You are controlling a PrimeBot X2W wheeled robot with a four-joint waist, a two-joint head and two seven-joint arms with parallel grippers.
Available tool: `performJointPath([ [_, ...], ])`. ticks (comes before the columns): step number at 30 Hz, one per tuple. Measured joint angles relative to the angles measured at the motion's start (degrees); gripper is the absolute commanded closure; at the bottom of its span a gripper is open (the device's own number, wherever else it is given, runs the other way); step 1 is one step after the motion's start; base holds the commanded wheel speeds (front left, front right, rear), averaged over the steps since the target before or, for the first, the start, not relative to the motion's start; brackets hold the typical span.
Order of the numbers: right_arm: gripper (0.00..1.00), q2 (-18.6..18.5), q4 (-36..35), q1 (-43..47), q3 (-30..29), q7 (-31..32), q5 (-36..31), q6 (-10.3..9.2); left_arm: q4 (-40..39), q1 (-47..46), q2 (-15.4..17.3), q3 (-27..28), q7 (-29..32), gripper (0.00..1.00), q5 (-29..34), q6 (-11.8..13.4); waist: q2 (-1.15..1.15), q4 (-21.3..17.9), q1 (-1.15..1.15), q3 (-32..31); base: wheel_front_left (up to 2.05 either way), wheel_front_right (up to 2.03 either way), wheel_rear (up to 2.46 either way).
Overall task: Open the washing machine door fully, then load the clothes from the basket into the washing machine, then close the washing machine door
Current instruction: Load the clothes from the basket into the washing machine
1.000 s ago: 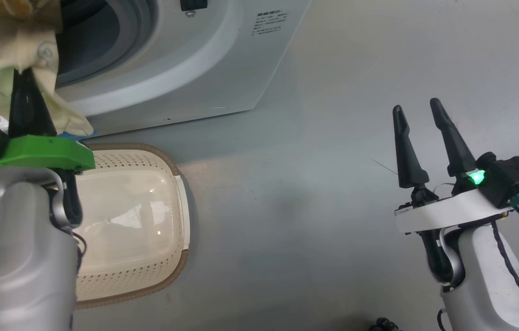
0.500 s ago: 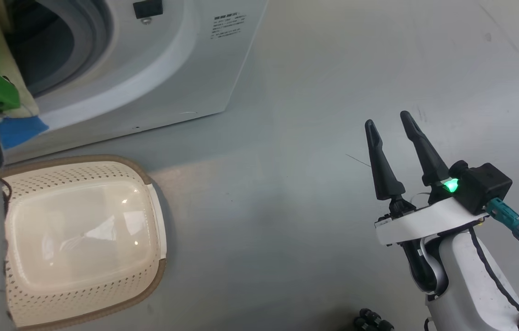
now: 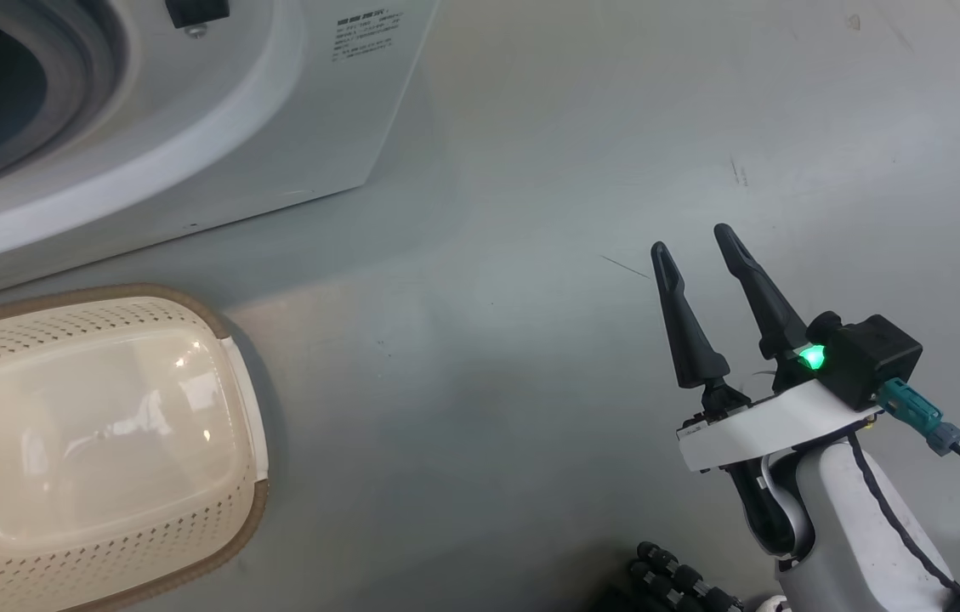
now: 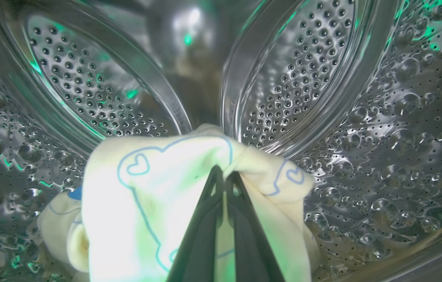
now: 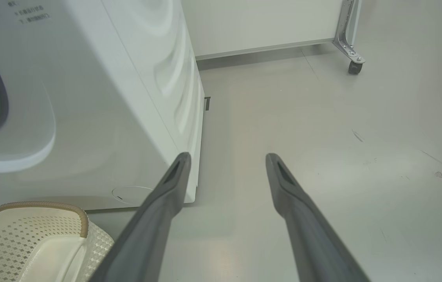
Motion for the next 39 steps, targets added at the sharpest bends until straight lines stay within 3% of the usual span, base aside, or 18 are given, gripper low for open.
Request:
performJointPath([
  [17, 0.00, 0.0, -0.4, -0.3, 1.7, 0.0, 0.0, 0.00, 1.3, -12.1, 2.0, 1.1, -6.1, 1.00, 0.4, -0.4, 0.00, -1.1, 0.00, 5.0, 0.00, 0.00, 0.00],
  [23, 0.00, 0.1, -1.0, -1.3, 1.9, 0.0, 0.0, 0.00, -1.1, -16.3, 2.7, 3.6, -7.3, 1.00, 0.4, 2.1, 0.00, -1.3, 0.00, 6.8, 0.00, 0.00, 0.00],
  [27, 0.00, 0.1, -1.0, -1.6, 1.9, 0.0, 0.0, 0.00, -1.5, -16.7, 3.0, 4.3, -7.3, 1.00, 0.5, 3.7, 0.00, -1.4, 0.00, 7.9, 0.00, 0.00, 0.00],
  [36, 0.00, 0.1, -0.4, -2.3, 2.3, 0.0, 0.0, 0.00, 4.7, -14.7, 3.0, 1.6, -7.3, 1.00, 2.3, 3.0, 0.00, -1.7, 0.00, 7.8, 0.00, 0.00, 0.00],
  [39, 0.00, 0.1, -0.2, -2.3, 2.1, 0.0, 0.0, 0.00, 6.6, -14.3, 2.8, 0.8, -7.3, 0.82, 2.6, 2.5, 0.00, -1.7, 0.00, 7.5, 0.00, 0.00, 0.00],
])
